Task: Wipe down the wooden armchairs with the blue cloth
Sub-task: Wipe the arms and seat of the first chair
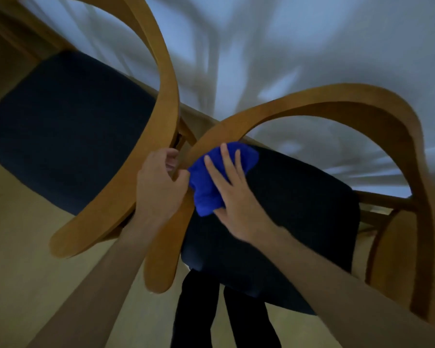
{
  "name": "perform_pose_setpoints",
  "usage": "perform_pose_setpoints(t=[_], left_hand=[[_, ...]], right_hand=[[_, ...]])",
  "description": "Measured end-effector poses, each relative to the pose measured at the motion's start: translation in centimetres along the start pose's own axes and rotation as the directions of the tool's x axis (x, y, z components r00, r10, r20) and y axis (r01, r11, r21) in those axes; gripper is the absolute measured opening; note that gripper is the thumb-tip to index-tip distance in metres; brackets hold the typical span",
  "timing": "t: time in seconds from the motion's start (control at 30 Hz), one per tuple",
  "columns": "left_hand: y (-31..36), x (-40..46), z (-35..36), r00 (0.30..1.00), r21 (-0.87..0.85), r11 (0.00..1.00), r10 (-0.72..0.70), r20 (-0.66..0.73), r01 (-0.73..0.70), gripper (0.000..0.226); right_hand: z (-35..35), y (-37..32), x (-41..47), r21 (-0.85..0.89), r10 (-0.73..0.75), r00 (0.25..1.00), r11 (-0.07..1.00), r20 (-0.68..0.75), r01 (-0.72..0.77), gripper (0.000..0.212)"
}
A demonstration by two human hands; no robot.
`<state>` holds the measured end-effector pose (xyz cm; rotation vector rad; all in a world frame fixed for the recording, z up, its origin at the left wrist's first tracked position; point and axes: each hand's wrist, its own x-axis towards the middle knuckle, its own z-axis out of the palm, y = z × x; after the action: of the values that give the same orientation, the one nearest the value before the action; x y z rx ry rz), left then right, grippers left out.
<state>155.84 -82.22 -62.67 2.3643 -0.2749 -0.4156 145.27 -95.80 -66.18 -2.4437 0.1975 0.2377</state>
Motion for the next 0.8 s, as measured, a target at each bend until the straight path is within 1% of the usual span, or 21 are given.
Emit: perform_pose_setpoints(t=[0.03, 0.07, 0.13, 0.17, 0.23, 0.3, 0.33, 0.4, 0.43, 0.47, 0.5, 0.57, 0.63, 0.73, 0.8], left_hand=[[-0.2, -0.3, 0.0, 1.000, -0.012, 1.000, -0.022, 0.002, 0.022, 0.031], [-0.4, -0.6, -0.1, 0.999, -0.014, 0.999, -0.042, 0.004, 0.042, 0.029], [-0.5, -0.8, -0.1, 0.998, -0.010, 0.998, -0.066, 0.009, 0.066, 0.026], [-0.6, -0.9, -0.1, 0.998, -0.010, 0.998, -0.068, 0.012, 0.068, 0.026], [-0.4, -0.9, -0.3, 0.998, -0.011, 0.998, -0.053, 0.022, 0.054, 0.026], [0.0, -0.7, -0.5, 0.999, -0.018, 0.999, -0.025, 0.032, 0.026, 0.027], [0.2, -0.5, -0.7, 0.999, -0.027, 1.000, -0.009, 0.032, 0.010, 0.027], [0.6, -0.3, -0.8, 1.000, -0.047, 0.999, 0.006, 0.019, -0.005, 0.027], [0.7, -0.3, -0.9, 1.000, -0.060, 0.998, 0.005, 0.011, -0.004, 0.027], [0.8, -0.3, -0.9, 1.000, -0.073, 0.997, 0.001, 0.003, -0.001, 0.027], [0.8, -0.4, -0.8, 1.000, -0.083, 0.997, -0.005, -0.001, 0.004, 0.027], [0.5, -0.8, -0.8, 1.000, -0.082, 0.996, -0.019, -0.005, 0.019, 0.027], [0.0, -1.3, -0.8, 0.999, -0.073, 0.996, -0.044, -0.006, 0.043, 0.027], [-1.1, -2.5, -1.2, 0.995, -0.074, 0.993, -0.094, -0.015, 0.093, 0.027], [-1.9, -3.3, -1.7, 0.992, -0.072, 0.990, -0.126, -0.026, 0.124, 0.026]], right_hand=[[1.0, -0.9, -1.3, 0.117, 0.045, 0.999, 0.992, 0.005, -0.045, 0.103], [1.7, -1.7, -2.3, 0.255, 0.101, 0.995, 0.962, 0.001, -0.098, 0.098], [2.0, -2.4, -2.9, 0.503, 0.233, 0.971, 0.845, -0.043, -0.181, 0.080], [1.6, -2.5, -2.4, 0.571, 0.302, 0.950, 0.794, -0.074, -0.208, 0.072], [-0.2, -2.3, -0.2, 0.648, 0.431, 0.890, 0.723, -0.149, -0.242, 0.059], [-3.0, -1.5, 3.1, 0.733, 0.563, 0.798, 0.633, -0.214, -0.249, 0.047], [-4.5, -0.8, 4.8, 0.779, 0.639, 0.727, 0.580, -0.251, -0.241, 0.041], [-7.0, 0.9, 7.4, 0.854, 0.775, 0.549, 0.483, -0.313, -0.194, 0.035], [-7.6, 1.6, 8.0, 0.880, 0.811, 0.489, 0.446, -0.320, -0.163, 0.033], [-7.8, 2.1, 8.3, 0.897, 0.825, 0.470, 0.420, -0.314, -0.139, 0.033], [-7.5, 2.2, 8.2, 0.906, 0.822, 0.485, 0.404, -0.298, -0.129, 0.034], [-6.1, 1.6, 7.5, 0.920, 0.802, 0.547, 0.367, -0.239, -0.136, 0.035], [-4.1, 0.9, 6.2, 0.921, 0.778, 0.605, 0.344, -0.170, -0.183, 0.036], [-0.5, -1.3, 2.4, 0.882, 0.681, 0.730, 0.375, -0.054, -0.284, 0.044], [2.1, -3.5, -1.1, 0.861, 0.596, 0.802, 0.386, 0.041, -0.331, 0.043]])
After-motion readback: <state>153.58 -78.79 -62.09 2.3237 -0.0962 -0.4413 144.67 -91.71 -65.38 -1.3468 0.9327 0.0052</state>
